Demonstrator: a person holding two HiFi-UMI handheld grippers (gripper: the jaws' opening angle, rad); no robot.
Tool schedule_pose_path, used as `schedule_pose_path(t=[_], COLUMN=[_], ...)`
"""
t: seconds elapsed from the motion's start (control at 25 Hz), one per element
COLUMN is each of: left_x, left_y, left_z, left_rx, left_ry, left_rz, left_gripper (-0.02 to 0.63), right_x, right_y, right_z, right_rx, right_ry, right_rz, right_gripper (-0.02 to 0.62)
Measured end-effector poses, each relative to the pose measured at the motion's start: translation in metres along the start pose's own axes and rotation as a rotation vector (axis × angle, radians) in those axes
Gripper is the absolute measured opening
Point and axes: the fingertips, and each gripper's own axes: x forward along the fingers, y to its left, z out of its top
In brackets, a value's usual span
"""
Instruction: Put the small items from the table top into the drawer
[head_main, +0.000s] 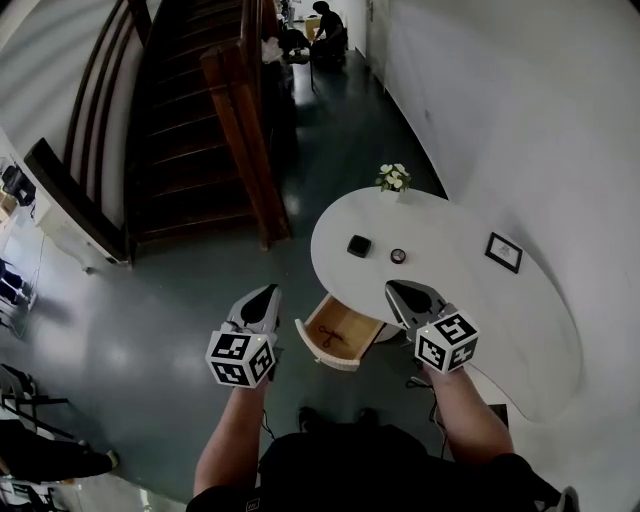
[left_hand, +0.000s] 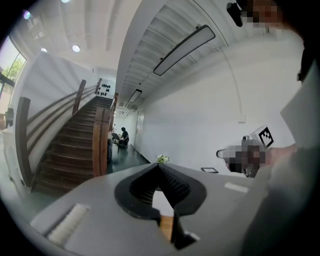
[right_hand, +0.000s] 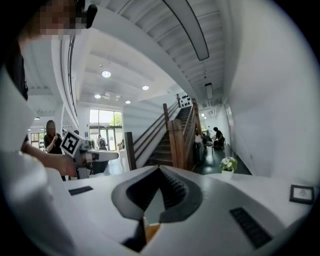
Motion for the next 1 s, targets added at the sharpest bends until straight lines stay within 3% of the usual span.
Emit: schedule_pose_path(t=[0.56,1.0], left_x=[-0.014,-0.018], left_y=[0.016,0.023], left_z=[0.008,0.005], left_rx=[0.014,0.003], left_ry=[-0.009,-0.008], left_rz=[0.023,0.022], left_gripper=[0.011,0.011], right_x=[-0.001,0.000], right_y=[0.025,0.030], right_z=[0.037,0.029], right_rx=[-0.032,-0.013], right_ry=[-0.101,-0.093], right_rz=[0.014,0.007], right_gripper=[0.011,0.011])
